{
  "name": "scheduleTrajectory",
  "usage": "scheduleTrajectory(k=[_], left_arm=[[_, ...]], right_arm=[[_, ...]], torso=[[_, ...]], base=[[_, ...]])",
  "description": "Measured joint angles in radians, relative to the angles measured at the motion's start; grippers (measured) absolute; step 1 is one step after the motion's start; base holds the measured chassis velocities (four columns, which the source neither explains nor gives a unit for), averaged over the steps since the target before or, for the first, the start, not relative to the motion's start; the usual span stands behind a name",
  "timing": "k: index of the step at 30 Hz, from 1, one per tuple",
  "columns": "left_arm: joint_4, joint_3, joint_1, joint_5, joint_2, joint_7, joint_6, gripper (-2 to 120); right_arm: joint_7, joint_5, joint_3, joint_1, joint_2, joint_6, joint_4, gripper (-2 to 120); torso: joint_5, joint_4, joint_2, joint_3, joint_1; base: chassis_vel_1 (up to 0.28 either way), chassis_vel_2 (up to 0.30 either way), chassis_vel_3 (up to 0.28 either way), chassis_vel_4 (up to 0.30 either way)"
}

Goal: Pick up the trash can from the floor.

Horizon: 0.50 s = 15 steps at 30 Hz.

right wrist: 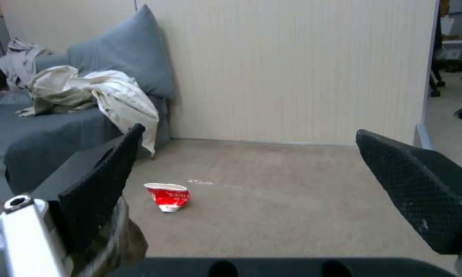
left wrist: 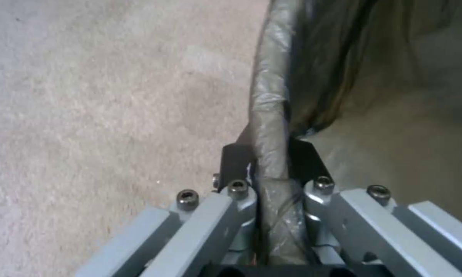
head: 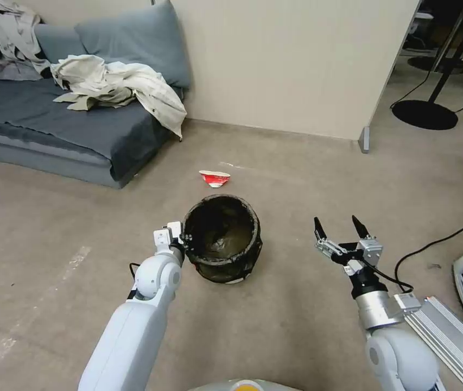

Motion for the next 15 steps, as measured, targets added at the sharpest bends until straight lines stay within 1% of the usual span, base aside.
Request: scheduleTrajectory(k=[5, 6, 9, 15], left_arm=[[-0.045, -0.026, 0.011, -0.030, 0.004, -0.011, 0.003, 1], [-0.045, -0.026, 0.011, -0.030, 0.004, -0.011, 0.003, 1], [-0.083, -0.043, 0.018, -0.056, 0.006, -0.016, 0.006, 1], [-0.127, -0.065, 0.029, -0.084, 0.013, -0.022, 0.013, 1]], right_arm=[[0.001, 0.000, -0.001, 0.003, -0.001, -0.001, 0.000, 100], [0.001, 0.000, -0.001, 0.003, -0.001, -0.001, 0.000, 100], [0.001, 0.000, -0.001, 0.004, -0.002, -0.001, -0.002, 100], [0.002, 0.000, -0.001, 0.004, -0.005, -0.003, -0.003, 100]], torso=[[0.0006, 0.0005, 0.000, 0.000, 0.000], [0.0006, 0.0005, 0.000, 0.000, 0.000], [0.0008, 0.0005, 0.000, 0.000, 0.000], [0.0009, 0.0004, 0.000, 0.000, 0.000]], base=[[0.000, 0.000, 0.000, 0.000], [0.000, 0.000, 0.000, 0.000], [0.000, 0.000, 0.000, 0.000], [0.000, 0.000, 0.000, 0.000]])
